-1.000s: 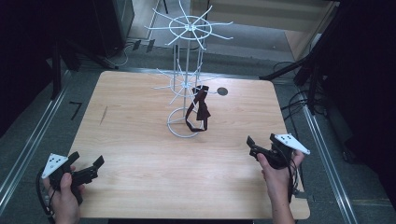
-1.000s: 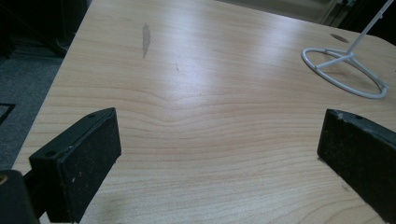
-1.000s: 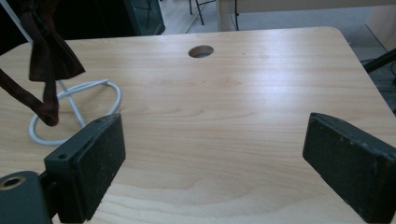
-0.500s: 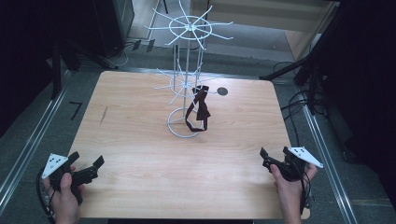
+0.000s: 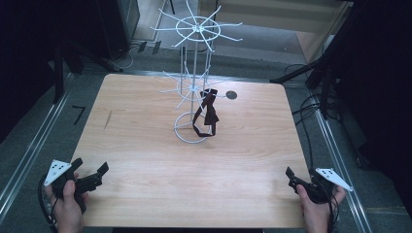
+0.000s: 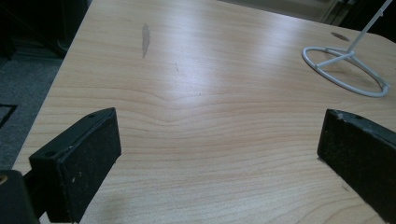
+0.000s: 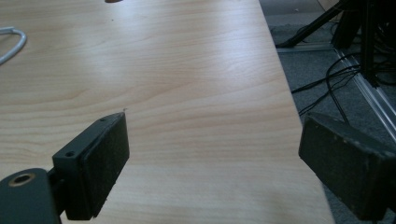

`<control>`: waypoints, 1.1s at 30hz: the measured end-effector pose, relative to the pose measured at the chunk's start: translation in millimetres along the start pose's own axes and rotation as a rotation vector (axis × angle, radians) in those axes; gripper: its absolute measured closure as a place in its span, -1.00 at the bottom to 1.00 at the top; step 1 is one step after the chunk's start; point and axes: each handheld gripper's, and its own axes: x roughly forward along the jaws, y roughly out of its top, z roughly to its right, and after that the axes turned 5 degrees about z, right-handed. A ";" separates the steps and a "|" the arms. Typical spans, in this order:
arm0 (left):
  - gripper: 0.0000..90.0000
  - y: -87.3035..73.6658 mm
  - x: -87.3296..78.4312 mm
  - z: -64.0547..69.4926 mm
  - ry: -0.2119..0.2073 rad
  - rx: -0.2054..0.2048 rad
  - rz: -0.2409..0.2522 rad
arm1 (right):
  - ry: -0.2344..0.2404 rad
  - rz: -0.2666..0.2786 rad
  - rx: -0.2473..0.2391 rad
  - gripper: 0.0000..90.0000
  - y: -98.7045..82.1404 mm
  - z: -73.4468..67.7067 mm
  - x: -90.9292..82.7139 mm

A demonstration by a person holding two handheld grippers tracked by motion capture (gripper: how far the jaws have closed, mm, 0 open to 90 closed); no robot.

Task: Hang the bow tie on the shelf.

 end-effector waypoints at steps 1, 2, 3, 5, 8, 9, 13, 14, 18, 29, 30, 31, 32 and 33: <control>-1.00 0.0 0.1 0.1 0.000 0.002 -0.001 | 0.000 0.000 0.000 -0.81 0.0 0.0 0.0; -1.00 -0.1 -0.1 0.2 0.001 0.003 0.001 | -0.006 0.001 -0.019 -0.80 -1.5 4.9 -3.8; -1.00 -0.1 -0.1 0.2 0.001 0.003 0.001 | -0.006 0.001 -0.019 -0.80 -1.5 4.9 -3.8; -1.00 -0.1 -0.3 0.1 0.001 0.004 0.001 | -0.010 0.003 -0.024 -0.79 -2.4 10.3 -7.9; -1.00 0.0 0.1 0.3 -0.001 0.005 0.000 | -0.016 0.006 -0.035 -0.78 -4.8 19.0 -12.7; -1.00 -0.1 0.2 0.7 0.000 0.005 0.000 | -0.019 0.004 -0.031 -0.75 -6.3 21.3 -14.2; -1.00 -0.2 -0.1 1.8 0.001 0.018 0.001 | -0.023 0.005 -0.028 -0.73 -12.4 28.9 -17.7; -1.00 -0.3 -0.2 2.2 0.001 0.021 0.002 | -0.020 0.006 -0.031 -0.73 -13.6 30.0 -17.3; -1.00 -1.2 -2.1 4.0 -0.005 0.043 0.001 | -0.010 0.003 -0.043 -0.73 -15.0 34.0 -13.4; -1.00 -2.0 -1.2 11.9 0.026 0.114 -0.024 | 0.027 -0.001 0.068 -0.70 -11.5 48.2 -8.2; -1.00 -2.6 -1.3 13.6 0.031 0.127 -0.025 | 0.025 0.001 0.064 -0.69 -11.5 48.2 -7.9; -1.00 -3.0 -2.1 14.9 0.034 0.148 -0.018 | 0.023 0.003 0.056 -0.69 -11.6 47.2 -8.3; -1.00 -3.6 -3.1 16.3 0.037 0.161 -0.003 | 0.021 0.003 0.047 -0.69 -11.8 45.4 -8.5; -1.00 -4.1 -3.4 17.5 0.053 0.175 0.012 | 0.016 -0.002 0.037 -0.67 -11.8 43.9 -8.5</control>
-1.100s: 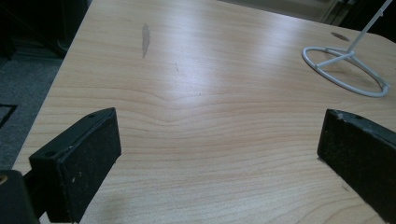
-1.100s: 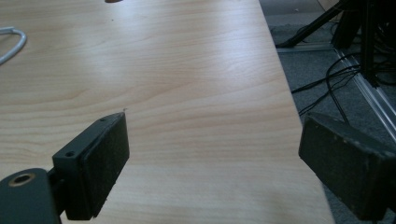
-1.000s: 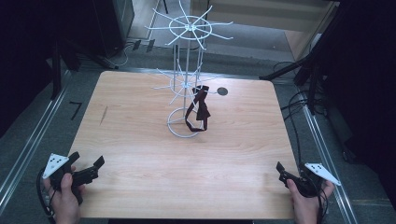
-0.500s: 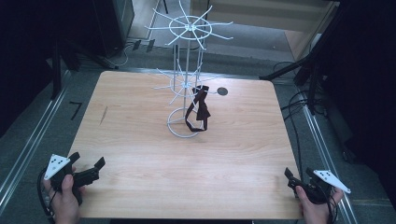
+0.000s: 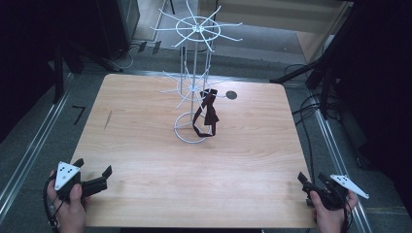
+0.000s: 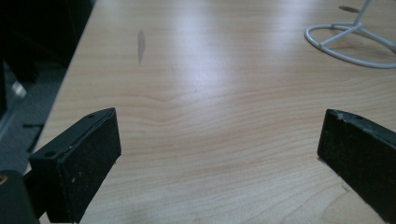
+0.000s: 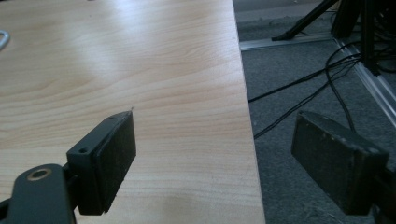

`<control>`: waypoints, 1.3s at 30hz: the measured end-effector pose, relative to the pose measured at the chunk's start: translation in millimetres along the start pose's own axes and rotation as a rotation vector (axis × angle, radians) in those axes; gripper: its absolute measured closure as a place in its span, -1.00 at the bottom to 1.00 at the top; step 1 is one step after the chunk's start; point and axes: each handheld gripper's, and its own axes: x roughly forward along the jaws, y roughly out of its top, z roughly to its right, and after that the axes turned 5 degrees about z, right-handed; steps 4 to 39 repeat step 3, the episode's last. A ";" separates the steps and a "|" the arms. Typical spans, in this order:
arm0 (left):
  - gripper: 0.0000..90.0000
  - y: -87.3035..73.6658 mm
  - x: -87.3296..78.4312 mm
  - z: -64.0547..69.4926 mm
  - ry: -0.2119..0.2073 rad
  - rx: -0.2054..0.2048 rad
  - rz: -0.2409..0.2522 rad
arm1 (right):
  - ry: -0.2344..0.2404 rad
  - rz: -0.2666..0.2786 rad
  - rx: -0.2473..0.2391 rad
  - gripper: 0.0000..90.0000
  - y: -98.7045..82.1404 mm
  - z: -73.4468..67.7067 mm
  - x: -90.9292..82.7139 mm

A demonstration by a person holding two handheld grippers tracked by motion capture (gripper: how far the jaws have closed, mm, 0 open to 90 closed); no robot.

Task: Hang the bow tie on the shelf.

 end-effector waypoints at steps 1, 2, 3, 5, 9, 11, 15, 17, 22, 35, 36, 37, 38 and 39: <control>-1.00 0.0 0.2 1.6 0.025 0.009 -0.002 | -0.028 -0.023 0.013 -0.61 -0.2 -1.8 1.7; -1.00 0.0 0.2 1.6 0.025 0.009 -0.002 | -0.028 -0.023 0.013 -0.61 -0.2 -1.8 1.7; -1.00 0.0 0.2 2.7 0.037 0.017 -0.001 | -0.040 -0.038 0.037 -0.61 -0.4 -1.9 2.1; -1.00 0.0 0.2 2.7 0.037 0.017 -0.001 | -0.040 -0.038 0.037 -0.61 -0.4 -1.9 2.1; -1.00 0.0 0.2 2.7 0.037 0.017 -0.001 | -0.040 -0.038 0.037 -0.61 -0.4 -1.9 2.1; -1.00 0.0 0.2 2.7 0.037 0.017 -0.001 | -0.040 -0.038 0.037 -0.61 -0.4 -1.9 2.1; -1.00 0.0 0.2 2.7 0.037 0.017 -0.001 | -0.040 -0.038 0.037 -0.61 -0.4 -1.9 2.1; -1.00 0.0 0.2 2.7 0.037 0.017 -0.001 | -0.040 -0.038 0.037 -0.61 -0.4 -1.9 2.1; -1.00 0.0 0.2 2.7 0.037 0.017 -0.001 | -0.040 -0.038 0.037 -0.61 -0.4 -1.9 2.1; -1.00 0.0 0.2 2.7 0.037 0.017 -0.001 | -0.040 -0.038 0.037 -0.61 -0.4 -1.9 2.1; -1.00 0.0 0.2 2.7 0.037 0.017 -0.001 | -0.040 -0.038 0.037 -0.61 -0.4 -1.9 2.1; -1.00 0.0 0.2 2.7 0.037 0.017 -0.001 | -0.040 -0.038 0.037 -0.61 -0.4 -1.9 2.1; -1.00 0.0 0.2 2.7 0.037 0.017 -0.001 | -0.040 -0.038 0.037 -0.61 -0.4 -1.9 2.1; -1.00 0.0 0.2 2.7 0.037 0.017 -0.001 | -0.040 -0.038 0.037 -0.61 -0.4 -1.9 2.1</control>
